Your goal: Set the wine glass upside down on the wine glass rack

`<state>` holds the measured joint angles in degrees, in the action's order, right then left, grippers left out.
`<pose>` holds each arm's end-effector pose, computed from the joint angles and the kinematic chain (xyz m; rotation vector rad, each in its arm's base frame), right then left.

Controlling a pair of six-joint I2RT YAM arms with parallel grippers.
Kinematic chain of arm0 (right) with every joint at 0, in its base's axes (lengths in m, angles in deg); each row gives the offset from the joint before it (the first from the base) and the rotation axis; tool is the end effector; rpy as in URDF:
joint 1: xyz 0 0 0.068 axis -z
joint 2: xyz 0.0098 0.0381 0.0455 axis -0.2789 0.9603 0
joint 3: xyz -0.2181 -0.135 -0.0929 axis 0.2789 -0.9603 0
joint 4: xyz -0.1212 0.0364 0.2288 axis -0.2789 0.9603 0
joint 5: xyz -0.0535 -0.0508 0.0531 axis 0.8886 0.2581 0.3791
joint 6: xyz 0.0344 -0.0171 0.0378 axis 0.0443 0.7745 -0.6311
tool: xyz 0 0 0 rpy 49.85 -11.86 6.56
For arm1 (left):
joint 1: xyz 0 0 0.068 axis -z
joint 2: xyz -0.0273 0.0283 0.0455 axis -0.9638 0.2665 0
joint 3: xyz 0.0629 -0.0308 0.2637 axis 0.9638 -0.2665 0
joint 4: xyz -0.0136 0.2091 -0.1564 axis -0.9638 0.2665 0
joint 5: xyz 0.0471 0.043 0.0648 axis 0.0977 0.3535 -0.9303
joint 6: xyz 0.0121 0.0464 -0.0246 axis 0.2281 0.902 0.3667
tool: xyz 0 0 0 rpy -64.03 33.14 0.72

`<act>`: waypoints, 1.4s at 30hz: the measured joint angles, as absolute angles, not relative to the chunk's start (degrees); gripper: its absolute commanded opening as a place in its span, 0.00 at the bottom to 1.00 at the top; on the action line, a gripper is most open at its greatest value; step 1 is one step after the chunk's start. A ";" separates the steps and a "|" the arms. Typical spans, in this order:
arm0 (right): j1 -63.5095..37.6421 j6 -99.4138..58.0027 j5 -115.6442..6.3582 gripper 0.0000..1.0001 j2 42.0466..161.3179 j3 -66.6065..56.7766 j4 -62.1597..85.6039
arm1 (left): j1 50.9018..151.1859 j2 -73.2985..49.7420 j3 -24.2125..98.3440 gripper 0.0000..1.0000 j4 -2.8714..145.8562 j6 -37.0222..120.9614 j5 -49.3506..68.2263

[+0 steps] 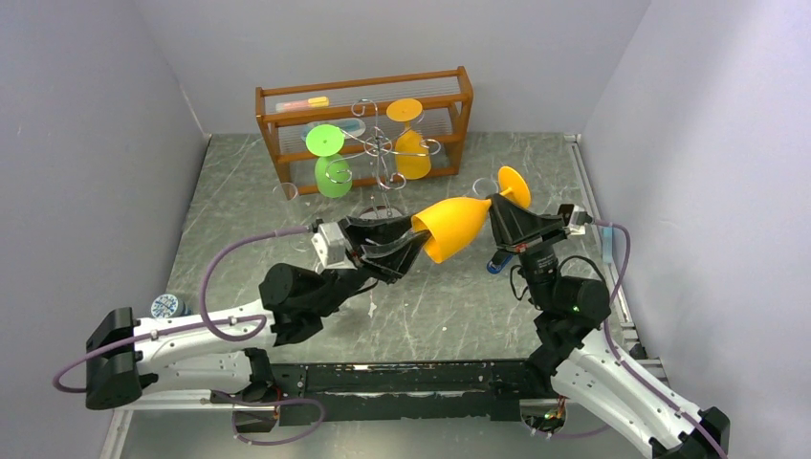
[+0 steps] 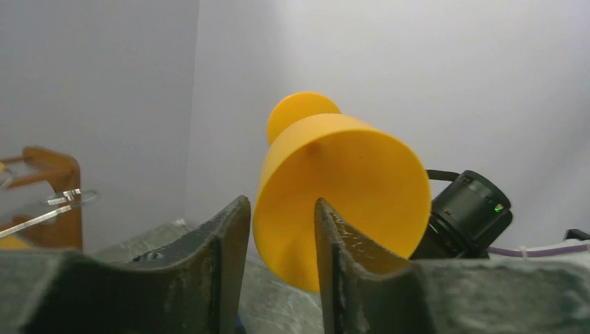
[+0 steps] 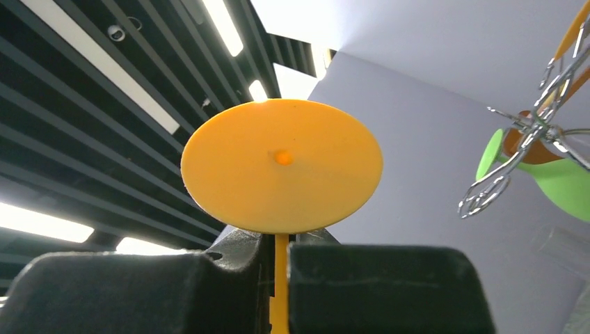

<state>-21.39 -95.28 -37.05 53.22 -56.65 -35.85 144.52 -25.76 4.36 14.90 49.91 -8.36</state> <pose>0.1104 0.0772 0.3455 0.5703 0.9099 1.8309 0.0845 -0.2149 0.3747 0.4003 0.9110 -1.1072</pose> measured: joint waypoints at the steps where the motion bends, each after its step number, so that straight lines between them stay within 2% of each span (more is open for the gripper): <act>1: -21.39 -94.79 -36.94 0.00 53.18 -56.65 -35.55 | 144.52 -26.56 4.14 0.61 16.01 49.32 -8.41; 4: -21.39 -92.32 -36.67 0.00 52.33 -56.65 -33.73 | 144.56 -29.76 2.89 0.79 20.98 46.87 -9.81; 7: -21.39 -87.93 -36.67 0.00 50.62 -56.34 -30.48 | 144.56 -34.15 1.80 0.89 29.04 43.68 -12.32; 15: -21.39 -65.13 -41.79 0.00 47.41 -54.31 -23.42 | 144.56 -47.13 5.28 0.90 56.01 32.69 -15.95; 24: -21.39 -32.90 -61.53 0.00 52.70 -52.50 -16.66 | 144.56 -42.15 21.01 0.96 72.71 21.45 -11.47; 34: -21.39 -16.18 -73.15 0.00 54.08 -52.65 -16.38 | 144.56 -32.12 25.93 0.95 79.77 13.50 -10.59; 37: -21.39 -14.01 -75.89 0.00 54.47 -52.65 -16.40 | 144.19 -31.61 25.93 0.90 79.01 10.59 -10.57; 42: -21.39 -13.16 -78.88 0.00 54.58 -52.87 -17.36 | 140.37 -30.54 26.13 0.73 77.15 6.68 -7.77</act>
<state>-21.39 -13.16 -78.88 54.58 -52.87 -17.36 140.37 -30.54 26.13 77.15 6.68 -7.77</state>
